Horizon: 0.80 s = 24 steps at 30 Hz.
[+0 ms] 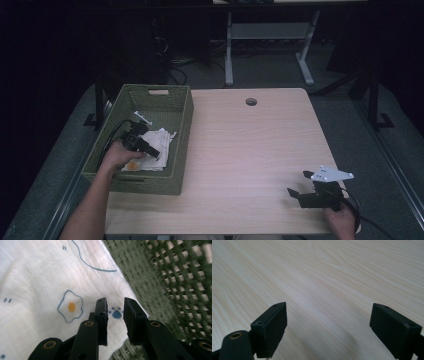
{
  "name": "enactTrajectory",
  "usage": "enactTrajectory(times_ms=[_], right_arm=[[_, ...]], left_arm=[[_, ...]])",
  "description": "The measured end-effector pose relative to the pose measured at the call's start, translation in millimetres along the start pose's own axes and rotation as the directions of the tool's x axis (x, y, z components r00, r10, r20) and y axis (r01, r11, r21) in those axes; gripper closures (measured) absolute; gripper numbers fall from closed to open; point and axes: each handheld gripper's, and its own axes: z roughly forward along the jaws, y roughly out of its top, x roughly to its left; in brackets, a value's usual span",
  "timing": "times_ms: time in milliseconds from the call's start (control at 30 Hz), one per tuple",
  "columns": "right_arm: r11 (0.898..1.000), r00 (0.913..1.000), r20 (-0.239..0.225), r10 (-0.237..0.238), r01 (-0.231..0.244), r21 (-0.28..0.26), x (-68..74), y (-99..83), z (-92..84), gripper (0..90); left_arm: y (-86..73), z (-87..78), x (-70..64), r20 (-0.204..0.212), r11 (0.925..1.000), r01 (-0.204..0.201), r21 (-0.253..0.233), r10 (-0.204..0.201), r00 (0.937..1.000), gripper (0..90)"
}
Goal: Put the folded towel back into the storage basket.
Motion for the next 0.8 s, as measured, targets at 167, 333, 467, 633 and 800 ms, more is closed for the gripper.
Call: enactTrajectory(times_ms=[167, 333, 467, 633, 800], right_arm=[[1.000, 0.9999, 0.003, -0.012, 0.012, 0.008, 2.4, 0.4, 1.9, 14.0], [1.000, 1.0000, 0.000, -0.010, 0.010, 0.005, 2.1, 1.1, 2.6, 14.0], [1.000, 0.9999, -0.001, -0.013, 0.013, 0.005, 2.5, 1.3, 2.9, 14.0], [1.000, 0.9999, -0.009, -0.010, 0.010, 0.006, 2.2, 1.4, 4.2, 14.0], [1.000, 0.9998, -0.012, -0.016, 0.016, 0.001, 2.5, 2.2, 4.4, 14.0]], left_arm=[[-4.0, -11.2, -5.9, -0.006, 0.9983, -0.013, -0.058, 0.013, 0.9999, 64.2], [-4.5, -27.0, -15.6, 0.000, 0.9909, -0.023, -0.133, 0.023, 0.9997, 60.7], [-6.7, -36.9, -22.4, 0.021, 0.9802, -0.024, -0.196, 0.029, 0.9994, 59.7], [-9.4, -50.0, -33.6, 0.030, 0.9658, -0.039, -0.256, 0.048, 0.9984, 56.9], [-13.1, -57.8, -45.0, 0.035, 0.9507, -0.047, -0.306, 0.061, 0.9975, 54.8]])
